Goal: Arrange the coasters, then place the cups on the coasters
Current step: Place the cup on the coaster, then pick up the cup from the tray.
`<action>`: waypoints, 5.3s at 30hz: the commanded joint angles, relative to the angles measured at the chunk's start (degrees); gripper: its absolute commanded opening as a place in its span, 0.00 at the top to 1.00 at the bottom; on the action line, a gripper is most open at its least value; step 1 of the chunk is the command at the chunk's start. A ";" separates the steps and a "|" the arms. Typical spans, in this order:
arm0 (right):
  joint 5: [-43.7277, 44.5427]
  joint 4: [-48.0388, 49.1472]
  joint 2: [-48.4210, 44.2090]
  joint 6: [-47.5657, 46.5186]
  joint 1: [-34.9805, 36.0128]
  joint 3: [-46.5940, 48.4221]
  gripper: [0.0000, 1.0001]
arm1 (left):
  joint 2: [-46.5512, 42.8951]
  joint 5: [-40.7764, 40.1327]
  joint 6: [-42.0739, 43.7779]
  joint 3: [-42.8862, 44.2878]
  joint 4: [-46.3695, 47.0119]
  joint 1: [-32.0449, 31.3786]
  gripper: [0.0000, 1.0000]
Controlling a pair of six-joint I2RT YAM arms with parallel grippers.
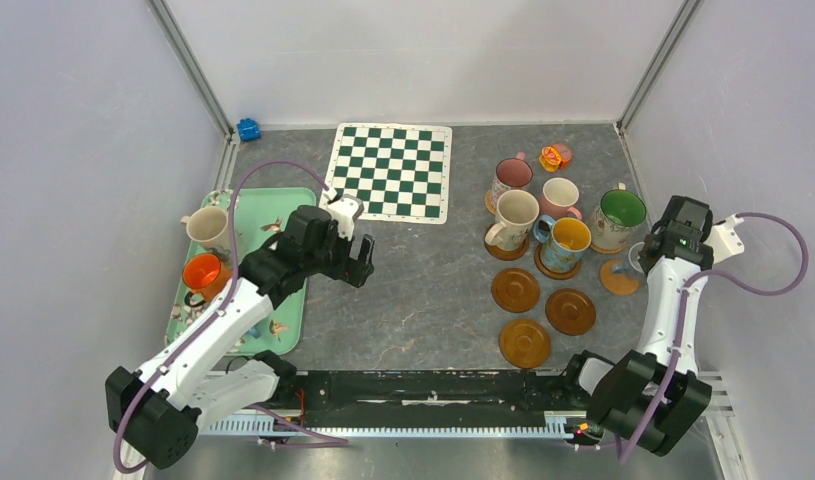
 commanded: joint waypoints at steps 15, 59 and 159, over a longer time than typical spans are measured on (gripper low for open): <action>-2.65 8.36 2.49 2.79 -2.27 -3.15 1.00 | 0.33 -1.37 1.79 0.18 1.70 -0.29 0.00; -2.67 11.09 7.74 1.65 -2.25 -4.05 0.89 | -0.26 -2.36 1.96 0.27 1.52 -0.29 0.00; -21.42 27.12 -4.60 -19.84 71.09 6.05 0.33 | 32.59 -22.01 -2.69 21.59 10.30 47.00 0.29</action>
